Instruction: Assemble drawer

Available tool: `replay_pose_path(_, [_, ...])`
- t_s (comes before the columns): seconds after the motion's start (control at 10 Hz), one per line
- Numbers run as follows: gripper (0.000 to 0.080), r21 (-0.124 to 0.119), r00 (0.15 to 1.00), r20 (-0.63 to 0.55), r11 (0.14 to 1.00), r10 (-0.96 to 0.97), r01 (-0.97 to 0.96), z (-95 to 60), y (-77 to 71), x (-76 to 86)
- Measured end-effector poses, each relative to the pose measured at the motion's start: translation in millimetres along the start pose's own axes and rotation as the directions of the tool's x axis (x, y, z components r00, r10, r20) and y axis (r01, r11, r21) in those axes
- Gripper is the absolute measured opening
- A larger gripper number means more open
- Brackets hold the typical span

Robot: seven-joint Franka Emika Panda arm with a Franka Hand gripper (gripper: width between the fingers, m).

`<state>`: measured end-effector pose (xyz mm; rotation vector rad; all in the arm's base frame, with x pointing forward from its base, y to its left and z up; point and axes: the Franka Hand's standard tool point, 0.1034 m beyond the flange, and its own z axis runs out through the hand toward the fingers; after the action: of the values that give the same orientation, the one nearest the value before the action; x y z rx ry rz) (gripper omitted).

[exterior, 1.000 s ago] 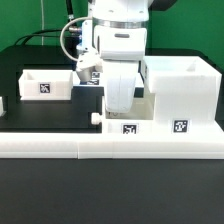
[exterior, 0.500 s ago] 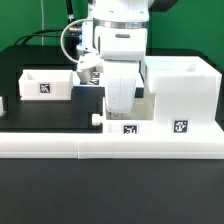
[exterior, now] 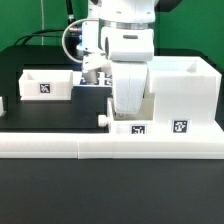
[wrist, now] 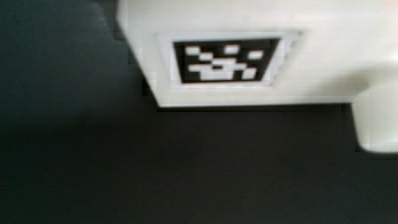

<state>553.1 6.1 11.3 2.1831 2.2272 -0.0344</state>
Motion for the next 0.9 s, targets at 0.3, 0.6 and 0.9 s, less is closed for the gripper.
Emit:
replay_pose_path(0.3, [0.031, -0.001, 1.0, 0.002, 1.0, 0.006, -0.006, -4.2, 1.2, 0.1])
replay_pose_path(0.6, [0.0504, 0.016, 1.0, 0.017, 1.0, 0.013, -0.013, -26.7, 5.4, 0.1])
replay_pose_path(0.9, [0.0644, 0.008, 1.0, 0.026, 1.0, 0.014, -0.014, -40.2, 8.9, -13.5])
